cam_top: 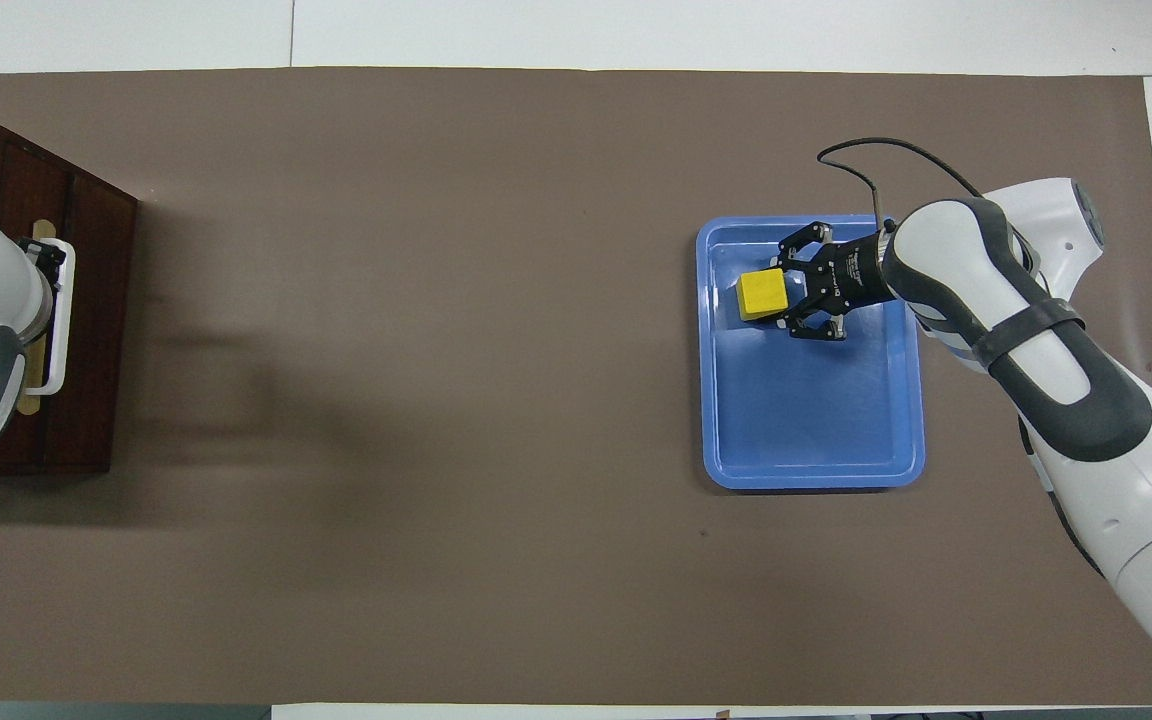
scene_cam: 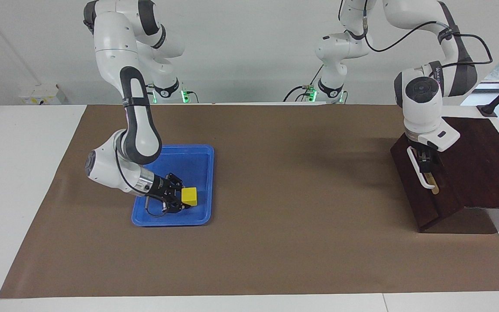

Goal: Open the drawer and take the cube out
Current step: 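Lower the cube into the tray while the left gripper pushes drawer shut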

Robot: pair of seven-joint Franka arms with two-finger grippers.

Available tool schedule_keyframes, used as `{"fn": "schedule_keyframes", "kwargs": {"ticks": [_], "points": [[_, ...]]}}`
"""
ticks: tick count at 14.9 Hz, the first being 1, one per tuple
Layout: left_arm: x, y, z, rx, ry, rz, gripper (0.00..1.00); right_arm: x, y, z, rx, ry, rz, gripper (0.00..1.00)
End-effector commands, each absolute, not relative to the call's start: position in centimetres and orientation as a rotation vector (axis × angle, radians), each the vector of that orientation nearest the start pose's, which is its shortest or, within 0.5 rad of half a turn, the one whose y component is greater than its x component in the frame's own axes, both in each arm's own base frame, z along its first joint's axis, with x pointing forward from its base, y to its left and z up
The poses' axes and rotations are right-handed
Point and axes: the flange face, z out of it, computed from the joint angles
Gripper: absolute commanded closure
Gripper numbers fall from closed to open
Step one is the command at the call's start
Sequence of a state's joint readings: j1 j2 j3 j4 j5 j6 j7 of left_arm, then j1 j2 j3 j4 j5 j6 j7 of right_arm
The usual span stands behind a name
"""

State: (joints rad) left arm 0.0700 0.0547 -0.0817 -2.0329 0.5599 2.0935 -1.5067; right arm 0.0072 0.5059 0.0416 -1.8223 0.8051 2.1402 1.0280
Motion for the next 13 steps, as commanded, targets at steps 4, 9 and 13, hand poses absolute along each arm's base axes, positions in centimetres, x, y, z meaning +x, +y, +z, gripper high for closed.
{"fn": "schedule_keyframes", "kwargs": {"ticks": [4, 9, 13], "points": [[56.4, -3.4, 45.1, -2.396, -1.642, -0.35, 0.0, 62.9, 6.2, 25.4, -1.907, 1.744, 0.642, 0.02], [54.7, -9.3, 51.3, -2.559, -1.787, -0.282, 0.0, 63.6, 6.4, 27.4, -1.877, 1.757, 0.651, 0.0], [54.0, -13.2, 55.3, -2.671, -1.724, -0.179, 0.0, 65.1, 6.0, 34.8, -1.922, 1.656, 0.617, 0.0]]}}
